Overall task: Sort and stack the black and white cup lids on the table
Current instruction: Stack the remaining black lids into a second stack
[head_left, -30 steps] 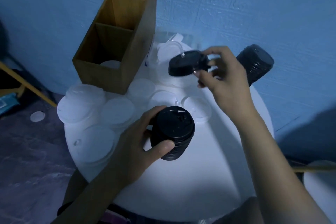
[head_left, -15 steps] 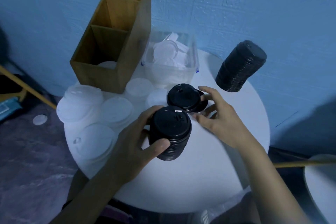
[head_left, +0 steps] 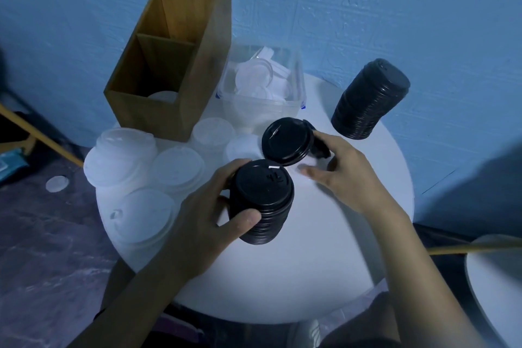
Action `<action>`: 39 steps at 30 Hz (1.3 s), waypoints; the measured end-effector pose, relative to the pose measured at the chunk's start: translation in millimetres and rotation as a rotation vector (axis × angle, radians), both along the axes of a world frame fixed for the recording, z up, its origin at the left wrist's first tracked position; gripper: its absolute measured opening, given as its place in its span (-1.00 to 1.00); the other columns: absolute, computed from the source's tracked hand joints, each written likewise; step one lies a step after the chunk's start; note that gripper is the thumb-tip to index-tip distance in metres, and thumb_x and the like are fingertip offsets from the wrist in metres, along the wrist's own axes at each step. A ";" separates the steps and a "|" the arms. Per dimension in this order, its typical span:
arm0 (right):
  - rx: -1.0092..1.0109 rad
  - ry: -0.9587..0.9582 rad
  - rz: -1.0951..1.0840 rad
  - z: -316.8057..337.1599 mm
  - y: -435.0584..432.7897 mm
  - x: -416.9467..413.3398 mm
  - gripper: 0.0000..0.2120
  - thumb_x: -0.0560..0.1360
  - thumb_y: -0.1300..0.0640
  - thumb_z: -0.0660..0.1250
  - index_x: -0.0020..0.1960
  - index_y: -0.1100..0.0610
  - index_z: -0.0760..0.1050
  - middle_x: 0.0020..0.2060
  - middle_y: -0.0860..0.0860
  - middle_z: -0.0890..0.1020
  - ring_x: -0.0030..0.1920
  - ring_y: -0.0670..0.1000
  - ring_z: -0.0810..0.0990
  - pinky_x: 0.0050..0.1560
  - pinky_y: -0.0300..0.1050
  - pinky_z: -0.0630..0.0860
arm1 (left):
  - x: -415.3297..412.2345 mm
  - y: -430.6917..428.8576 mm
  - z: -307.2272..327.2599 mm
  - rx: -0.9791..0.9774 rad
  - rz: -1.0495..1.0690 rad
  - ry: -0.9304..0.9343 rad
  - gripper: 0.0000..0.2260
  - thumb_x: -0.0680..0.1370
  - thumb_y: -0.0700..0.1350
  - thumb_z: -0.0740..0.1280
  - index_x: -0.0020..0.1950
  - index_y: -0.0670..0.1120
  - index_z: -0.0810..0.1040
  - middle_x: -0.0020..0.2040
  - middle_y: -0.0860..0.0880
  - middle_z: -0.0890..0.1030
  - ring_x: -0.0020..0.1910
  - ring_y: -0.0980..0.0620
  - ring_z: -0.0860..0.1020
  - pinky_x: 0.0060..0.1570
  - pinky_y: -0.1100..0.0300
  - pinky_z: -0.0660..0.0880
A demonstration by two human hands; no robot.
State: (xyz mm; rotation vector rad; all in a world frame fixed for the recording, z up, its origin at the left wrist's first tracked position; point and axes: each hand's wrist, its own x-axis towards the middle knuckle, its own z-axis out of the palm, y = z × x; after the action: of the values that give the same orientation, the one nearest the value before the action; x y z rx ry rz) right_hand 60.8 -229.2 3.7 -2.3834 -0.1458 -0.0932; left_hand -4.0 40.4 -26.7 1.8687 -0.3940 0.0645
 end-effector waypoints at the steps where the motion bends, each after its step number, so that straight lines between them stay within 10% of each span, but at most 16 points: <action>1: -0.001 -0.012 -0.014 -2.4 -1.2 0.7 -0.53 0.48 -0.02 0.53 0.35 -0.24 0.51 -0.02 -0.38 0.55 -0.22 -0.29 0.49 -0.04 -0.24 0.39 | -0.2 0.1 0.0 -0.001 0.000 0.000 -0.46 0.44 0.19 0.40 0.41 0.28 0.40 0.27 0.12 0.63 0.08 -0.10 0.66 0.08 -0.21 0.59; 7: 0.038 -0.117 -0.108 -3.3 -4.9 -2.3 -0.82 0.57 0.10 0.43 -0.07 -0.20 0.59 -0.21 -0.30 0.63 -0.27 -0.11 0.50 -0.15 -0.16 0.43 | -0.6 -0.7 1.5 0.005 -0.003 -0.010 -0.48 0.45 0.19 0.39 0.41 0.30 0.40 0.26 0.16 0.62 0.15 -0.04 0.65 0.10 -0.14 0.61; 13: 0.575 -0.118 -0.230 11.6 -6.6 -11.5 -0.92 0.65 0.19 0.30 0.04 0.21 0.53 -0.30 0.06 0.61 -0.35 -0.01 0.58 -0.36 -0.19 0.50 | -0.9 -0.6 1.8 -0.007 -0.010 -0.006 -0.48 0.44 0.19 0.39 0.40 0.30 0.40 0.27 0.16 0.62 0.17 -0.03 0.64 0.11 -0.14 0.60; 21: 1.053 0.251 -0.071 45.7 8.6 -47.9 -0.81 0.63 0.27 0.21 0.15 0.08 0.52 -0.27 0.03 0.51 -0.42 -0.06 0.44 -0.44 -0.28 0.41 | -0.3 -1.0 1.5 -0.011 -0.011 -0.002 -0.47 0.44 0.20 0.40 0.41 0.28 0.41 0.26 0.13 0.62 0.14 -0.05 0.65 0.07 -0.16 0.62; 28: 0.704 0.204 0.047 50.0 42.3 -64.1 -0.79 0.60 0.23 0.34 0.14 0.00 0.66 -0.37 0.08 0.45 -0.41 0.01 0.38 -0.47 -0.21 0.35 | 0.0 -1.4 3.1 -0.011 -0.013 0.027 -0.44 0.42 0.20 0.41 0.42 0.36 0.39 0.22 0.09 0.65 -0.03 -0.17 0.67 -0.01 -0.23 0.60; 34: 0.404 -0.066 0.051 35.6 59.5 -71.3 -0.73 0.61 0.22 0.38 0.14 -0.13 0.66 0.03 -0.12 0.64 -0.15 -0.04 0.57 -0.16 -0.21 0.47 | 0.4 -1.5 3.6 0.016 0.023 0.074 -0.38 0.38 0.17 0.40 0.45 0.26 0.43 -0.03 0.01 0.69 -0.09 -0.08 0.66 0.01 -0.14 0.59; 39: 0.269 0.003 0.124 37.0 55.0 -76.0 -0.63 0.45 -0.25 0.39 0.23 -0.24 0.62 0.20 -0.29 0.63 0.26 -0.10 0.56 0.16 -0.12 0.51 | 2.3 -0.6 2.0 -0.003 -0.015 0.082 -0.41 0.41 0.19 0.42 0.45 0.26 0.44 0.08 0.01 0.70 0.01 -0.10 0.66 0.10 -0.18 0.56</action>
State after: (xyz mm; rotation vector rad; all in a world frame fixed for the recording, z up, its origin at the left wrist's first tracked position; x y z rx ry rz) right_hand -15.2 -174.2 40.8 -2.1007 -0.2617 -0.0472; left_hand -1.7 39.8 -24.7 1.8582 -0.3512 -0.0222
